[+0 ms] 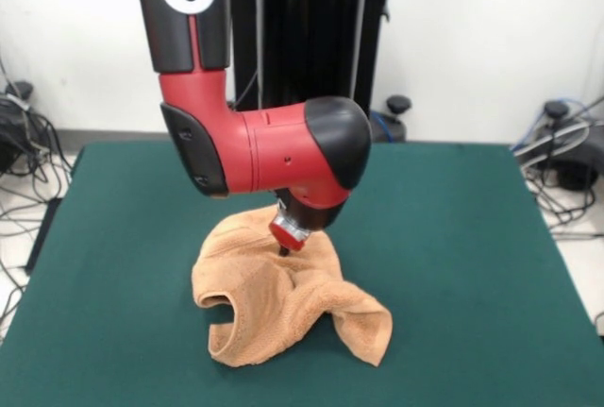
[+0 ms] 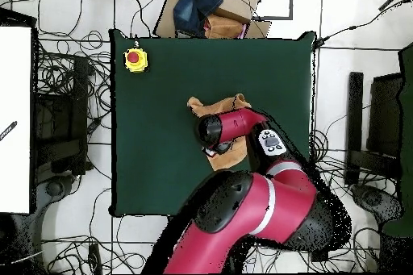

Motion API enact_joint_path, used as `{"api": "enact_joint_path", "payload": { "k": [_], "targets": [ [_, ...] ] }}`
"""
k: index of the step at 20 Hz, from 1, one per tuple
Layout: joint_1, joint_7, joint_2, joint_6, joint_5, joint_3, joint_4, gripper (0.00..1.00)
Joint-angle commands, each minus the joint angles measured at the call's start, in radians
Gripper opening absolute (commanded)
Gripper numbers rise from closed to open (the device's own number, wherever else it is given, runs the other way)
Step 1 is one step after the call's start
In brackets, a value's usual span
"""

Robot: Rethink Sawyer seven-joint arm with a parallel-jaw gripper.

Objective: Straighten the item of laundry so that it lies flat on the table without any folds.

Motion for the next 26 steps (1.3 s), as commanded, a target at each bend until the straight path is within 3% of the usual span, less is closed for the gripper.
{"api": "enact_joint_path", "payload": {
  "k": [1, 6, 12, 20, 24, 26],
  "targets": [
    [-0.059, -0.019, 0.136, -0.157, -0.075, 0.002, -0.084, 1.0],
    [-0.031, -0.074, 0.037, 0.012, -0.001, 0.024, -0.092, 1.0],
    [-0.008, -0.06, 0.025, 0.033, 0.01, 0.027, -0.1, 1.0],
    [0.026, -0.07, -0.055, 0.198, 0.078, 0.051, -0.142, 1.0],
    [0.03, -0.031, -0.108, 0.215, 0.111, 0.062, -0.107, 1.0],
    [0.057, 0.029, -0.074, 0.234, 0.119, 0.049, -0.164, 1.0]
  ]
}}
